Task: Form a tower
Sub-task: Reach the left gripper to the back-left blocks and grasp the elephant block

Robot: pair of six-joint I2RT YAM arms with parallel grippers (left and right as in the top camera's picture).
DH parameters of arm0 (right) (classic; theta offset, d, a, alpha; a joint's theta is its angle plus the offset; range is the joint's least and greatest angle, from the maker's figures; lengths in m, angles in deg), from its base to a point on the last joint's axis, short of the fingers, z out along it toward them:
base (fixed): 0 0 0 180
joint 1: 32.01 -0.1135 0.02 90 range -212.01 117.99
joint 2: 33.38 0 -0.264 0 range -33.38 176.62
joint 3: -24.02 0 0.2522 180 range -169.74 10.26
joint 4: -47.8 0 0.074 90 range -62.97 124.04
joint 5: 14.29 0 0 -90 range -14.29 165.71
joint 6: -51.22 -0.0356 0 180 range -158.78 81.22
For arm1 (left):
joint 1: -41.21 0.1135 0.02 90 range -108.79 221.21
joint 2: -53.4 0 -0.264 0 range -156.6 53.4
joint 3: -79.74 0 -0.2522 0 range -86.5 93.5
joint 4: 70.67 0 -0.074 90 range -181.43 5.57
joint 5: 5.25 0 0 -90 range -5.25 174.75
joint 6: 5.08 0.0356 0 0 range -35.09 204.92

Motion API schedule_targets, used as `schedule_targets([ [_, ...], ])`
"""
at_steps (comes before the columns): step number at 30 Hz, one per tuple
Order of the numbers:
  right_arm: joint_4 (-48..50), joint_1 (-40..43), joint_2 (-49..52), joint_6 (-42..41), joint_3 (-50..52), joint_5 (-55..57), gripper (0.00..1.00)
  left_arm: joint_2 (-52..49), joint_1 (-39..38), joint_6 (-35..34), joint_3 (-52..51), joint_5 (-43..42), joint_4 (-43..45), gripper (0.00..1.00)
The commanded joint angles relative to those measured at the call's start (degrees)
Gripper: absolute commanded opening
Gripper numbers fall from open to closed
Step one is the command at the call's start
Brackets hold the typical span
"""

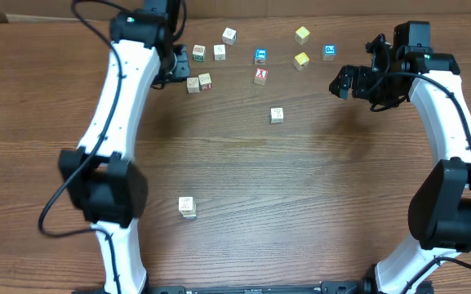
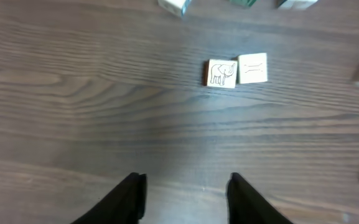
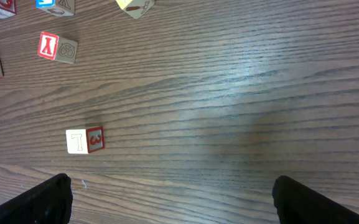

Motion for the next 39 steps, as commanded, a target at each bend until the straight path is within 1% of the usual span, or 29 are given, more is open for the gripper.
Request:
schedule_targets([
  [1, 0.31, 0.0, -1.55, -0.24, -1.18, -0.09, 1.0, -5.33, -0.7, 0.92, 1.33, -1.66, 1.33, 0.37],
  [2, 0.31, 0.0, -1.55, -0.24, -1.18, -0.09, 1.0, -6.56, -0.76, 0.92, 1.33, -2.51, 2.05, 0.37],
  [3, 0.31, 0.0, -1.55, -0.24, -1.18, -0.09, 1.0, -7.78, -0.81, 0.92, 1.33, -3.43, 2.91, 0.41],
  [5, 0.31, 0.0, -1.55, -0.24, -1.18, -0.09, 1.0, -9.86, -0.81, 0.92, 1.33, -4.98, 4.76, 0.52],
  [8, 0.31, 0.0, -1.55, -0.24, -1.18, -0.09, 1.0, -12.15, -0.81, 0.94, 1.33, -6.43, 7.39, 0.59],
  [13, 0.31, 0.0, -1.55, -0.24, -1.18, -0.09, 1.0, -15.1, -0.81, 1.33, 1.33, -6.14, 12.24, 0.6],
  [19, 0.31, 0.0, -1.55, -0.24, -1.18, -0.09, 1.0, -17.05, -0.81, 1.53, 1.31, -3.72, 17.14, 0.59],
  [24, 0.31, 0.0, -1.55, -0.24, -1.18, -0.09, 1.0, -18.82, -0.81, 1.51, 1.31, -0.13, 17.9, 0.56],
  [27, 0.31, 0.0, -1.55, -0.24, -1.18, -0.09, 1.0, -19.91, -0.81, 1.53, 1.16, 0.48, 17.79, 0.54],
  [28, 0.31, 0.0, -1.55, -0.24, -1.18, -0.09, 1.0, -20.0, -0.81, 1.53, 1.16, 0.55, 17.81, 0.51],
  [29, 0.31, 0.0, -1.55, -0.24, -1.18, -0.09, 1.0, -20.06, -0.81, 1.53, 1.16, 0.79, 17.9, 0.45],
  [30, 0.31, 0.0, -1.55, -0.24, -1.18, -0.09, 1.0, -20.06, -0.76, 1.51, 1.16, 1.27, 18.08, 0.36],
  [31, 0.31, 0.0, -1.55, -0.24, -1.18, -0.09, 1.0, -20.06, -0.76, 1.51, 1.18, 1.38, 18.43, 0.31],
  [35, 0.31, 0.0, -1.55, -0.24, -1.18, -0.09, 1.0, -20.06, -0.76, 1.53, 1.18, 1.55, 17.62, 0.21],
  [37, 0.31, 0.0, -1.55, -0.24, -1.18, -0.09, 1.0, -20.06, -0.76, 1.55, 1.18, 1.55, 16.74, 0.21],
  [39, 0.31, 0.0, -1.55, -0.24, -1.18, -0.09, 1.0, -20.06, -0.76, 1.53, 1.18, 1.55, 15.98, 0.23],
])
